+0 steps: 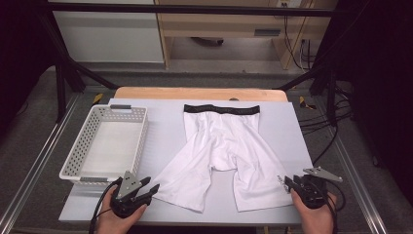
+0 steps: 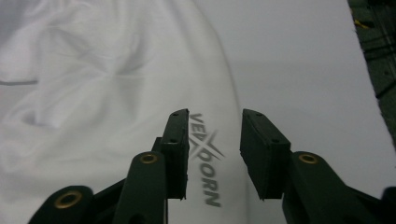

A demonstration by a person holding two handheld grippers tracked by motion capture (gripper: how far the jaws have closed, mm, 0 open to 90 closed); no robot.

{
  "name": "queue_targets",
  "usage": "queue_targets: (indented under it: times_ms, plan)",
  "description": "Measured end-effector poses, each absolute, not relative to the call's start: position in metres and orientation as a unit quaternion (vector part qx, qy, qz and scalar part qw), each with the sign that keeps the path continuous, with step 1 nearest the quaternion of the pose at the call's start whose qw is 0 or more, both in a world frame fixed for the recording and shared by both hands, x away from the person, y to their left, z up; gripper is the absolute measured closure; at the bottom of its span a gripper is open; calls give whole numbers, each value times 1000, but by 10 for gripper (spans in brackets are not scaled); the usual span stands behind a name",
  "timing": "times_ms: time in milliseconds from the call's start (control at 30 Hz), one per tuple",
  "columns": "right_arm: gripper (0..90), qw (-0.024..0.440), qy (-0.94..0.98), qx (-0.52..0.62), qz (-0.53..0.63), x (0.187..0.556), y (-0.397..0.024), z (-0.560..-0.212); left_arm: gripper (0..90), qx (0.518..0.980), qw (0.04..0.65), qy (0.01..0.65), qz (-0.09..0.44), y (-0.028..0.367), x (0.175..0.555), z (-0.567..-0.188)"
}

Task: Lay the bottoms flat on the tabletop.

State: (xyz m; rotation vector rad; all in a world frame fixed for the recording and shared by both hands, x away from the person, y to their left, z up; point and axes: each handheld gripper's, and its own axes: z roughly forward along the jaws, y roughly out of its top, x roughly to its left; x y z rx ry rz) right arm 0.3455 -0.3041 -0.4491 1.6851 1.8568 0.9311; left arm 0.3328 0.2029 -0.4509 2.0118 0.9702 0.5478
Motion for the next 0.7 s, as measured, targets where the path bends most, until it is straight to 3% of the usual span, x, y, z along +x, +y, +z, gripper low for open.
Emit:
queue_targets:
  times_ms: [267,467,700]
  plan:
    - [587,202,745,521,364,343,-236,-447,570,806,416,367,208,185,330,-449]
    - [652,178,784,480,351,342,-192,-453,571,826,422,326,183,145,326,-449]
    - [647,179,817,452,311,344,-159,-464,568,858,402,269,171,82,328,-454]
